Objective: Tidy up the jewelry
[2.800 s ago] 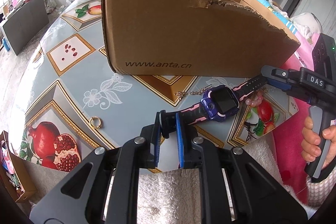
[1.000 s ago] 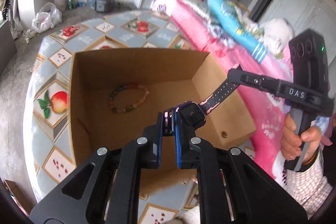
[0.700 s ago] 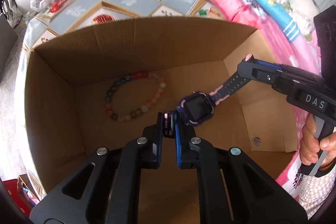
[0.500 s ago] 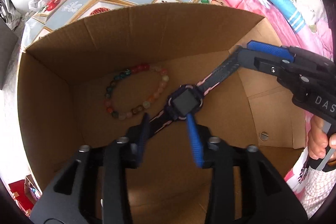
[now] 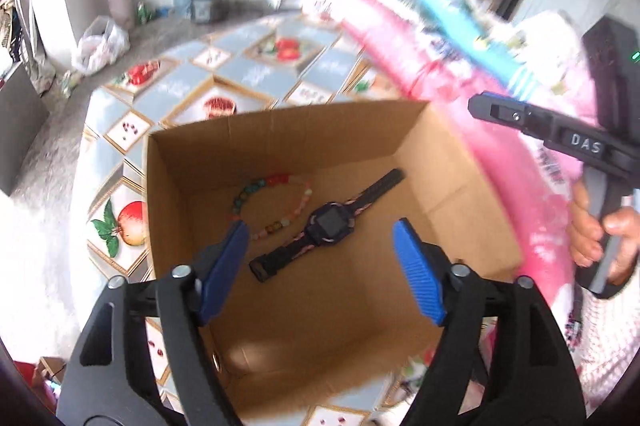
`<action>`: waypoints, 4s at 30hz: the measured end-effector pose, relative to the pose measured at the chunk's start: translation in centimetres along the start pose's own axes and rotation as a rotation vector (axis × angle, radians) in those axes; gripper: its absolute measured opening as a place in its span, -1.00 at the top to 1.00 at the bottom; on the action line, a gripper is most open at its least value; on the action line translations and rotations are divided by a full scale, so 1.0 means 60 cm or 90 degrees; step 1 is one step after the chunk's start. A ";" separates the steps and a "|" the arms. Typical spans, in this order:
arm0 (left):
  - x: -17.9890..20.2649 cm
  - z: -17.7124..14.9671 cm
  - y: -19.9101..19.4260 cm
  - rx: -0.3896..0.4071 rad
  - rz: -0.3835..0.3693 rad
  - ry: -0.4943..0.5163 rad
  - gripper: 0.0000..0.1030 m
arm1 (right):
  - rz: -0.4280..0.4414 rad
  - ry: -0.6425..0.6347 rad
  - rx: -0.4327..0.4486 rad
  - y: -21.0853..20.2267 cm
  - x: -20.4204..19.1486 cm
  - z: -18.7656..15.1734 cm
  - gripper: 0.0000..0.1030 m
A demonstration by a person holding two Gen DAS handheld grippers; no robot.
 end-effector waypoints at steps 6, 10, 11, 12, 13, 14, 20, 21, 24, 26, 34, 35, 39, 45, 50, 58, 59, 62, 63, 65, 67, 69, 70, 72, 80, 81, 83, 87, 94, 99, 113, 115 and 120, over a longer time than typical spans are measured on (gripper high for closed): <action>0.007 -0.074 -0.111 0.080 -0.052 0.014 -0.65 | -0.005 -0.004 0.075 -0.119 -0.025 -0.065 -0.27; -0.002 -0.159 -0.124 0.081 -0.024 0.021 -0.69 | -0.036 -0.012 0.073 -0.145 -0.048 -0.160 -0.51; -0.005 -0.181 -0.119 0.080 -0.007 0.027 -0.69 | -0.050 -0.013 0.064 -0.142 -0.052 -0.188 -0.58; -0.007 -0.207 -0.112 0.079 0.011 0.033 -0.69 | -0.068 -0.013 0.050 -0.135 -0.055 -0.221 -0.61; -0.008 -0.230 -0.103 0.075 0.028 0.035 -0.69 | -0.081 -0.009 0.035 -0.127 -0.057 -0.251 -0.64; -0.008 -0.252 -0.092 0.069 0.046 0.038 -0.69 | -0.091 -0.006 0.021 -0.117 -0.060 -0.277 -0.64; -0.007 -0.350 -0.006 0.014 0.105 0.026 -0.69 | -0.134 0.020 -0.097 -0.039 -0.065 -0.431 -0.64; -0.009 -0.357 0.005 0.014 0.124 0.023 -0.69 | -0.145 0.020 -0.106 -0.033 -0.065 -0.442 -0.64; -0.007 -0.370 0.030 0.014 0.144 0.025 -0.69 | -0.144 0.038 -0.110 -0.017 -0.064 -0.447 -0.64; -0.002 -0.376 0.042 0.013 0.162 0.038 -0.69 | -0.152 0.040 -0.105 -0.012 -0.061 -0.444 -0.64; -0.007 -0.388 0.055 0.021 0.175 0.037 -0.78 | -0.189 0.014 -0.111 0.016 -0.054 -0.451 -0.64; -0.009 -0.387 0.056 0.021 0.175 0.035 -0.84 | -0.194 0.008 -0.114 0.018 -0.054 -0.451 -0.66; -0.014 -0.392 0.058 0.018 0.178 0.031 -0.86 | -0.194 -0.002 -0.117 0.022 -0.062 -0.454 -0.82; -0.020 -0.388 0.064 0.003 0.186 0.018 -0.86 | -0.195 0.005 -0.126 0.026 -0.065 -0.455 -0.87; -0.020 -0.379 0.068 -0.010 0.184 0.015 -0.86 | -0.196 0.014 -0.128 0.032 -0.055 -0.448 -0.88; -0.019 -0.382 0.068 -0.004 0.188 0.011 -0.86 | -0.202 0.016 -0.104 0.034 -0.049 -0.446 -0.88; -0.021 -0.382 0.067 -0.005 0.193 0.004 -0.86 | -0.203 0.016 -0.099 0.033 -0.049 -0.446 -0.88; -0.028 -0.382 0.048 0.016 0.188 -0.019 -0.86 | -0.205 0.014 -0.086 0.032 -0.051 -0.450 -0.88; -0.030 -0.381 0.039 0.027 0.182 -0.025 -0.86 | -0.205 0.012 -0.083 0.031 -0.052 -0.452 -0.88; -0.037 -0.377 0.017 0.052 0.179 -0.032 -0.84 | -0.203 0.010 -0.074 0.028 -0.054 -0.456 -0.88; -0.047 -0.370 -0.006 0.076 0.185 -0.040 -0.83 | -0.202 0.008 -0.066 0.026 -0.056 -0.459 -0.88; -0.057 -0.366 -0.023 0.094 0.189 -0.045 -0.74 | -0.200 0.010 -0.061 0.024 -0.057 -0.462 -0.88; -0.064 -0.365 -0.028 0.097 0.195 -0.046 -0.59 | -0.198 0.010 -0.060 0.022 -0.057 -0.463 -0.88; -0.081 -0.364 -0.031 0.092 0.214 -0.042 -0.41 | -0.192 0.008 -0.059 0.021 -0.059 -0.465 -0.88; -0.152 -0.372 -0.022 0.041 0.216 -0.037 0.26 | -0.164 0.015 -0.051 0.016 -0.056 -0.462 -0.88; -0.154 -0.373 -0.019 0.032 0.216 -0.015 0.29 | -0.167 0.012 -0.052 0.018 -0.057 -0.461 -0.88; -0.156 -0.379 -0.012 0.011 0.220 0.020 0.38 | -0.176 0.006 -0.056 0.021 -0.059 -0.461 -0.88; -0.154 -0.378 -0.007 0.002 0.191 0.023 0.47 | -0.186 0.004 -0.062 0.027 -0.058 -0.456 -0.88; -0.140 -0.365 0.009 0.016 0.148 -0.016 0.49 | -0.196 0.003 -0.073 0.031 -0.059 -0.450 -0.88; -0.090 -0.354 0.029 0.033 0.087 -0.037 0.49 | -0.199 0.006 -0.077 0.033 -0.056 -0.448 -0.88; -0.026 -0.348 0.022 0.064 0.009 -0.022 0.49 | -0.204 0.008 -0.073 0.034 -0.056 -0.448 -0.88; -0.043 -0.353 0.014 0.054 0.026 -0.028 0.49 | -0.205 0.009 -0.071 0.034 -0.056 -0.449 -0.88; -0.066 -0.370 0.011 0.029 0.072 -0.016 0.49 | -0.202 0.007 -0.070 0.033 -0.057 -0.450 -0.88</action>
Point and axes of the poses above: each gripper's, at about its wrist camera, not at the fingertips, and y roughly the way its jaws point, x to its right, z to its top, the point moved 10 cm from there along y, roughly the way its jaws point, and after that the axes turned 6 degrees about -y, right-handed, at the moved point
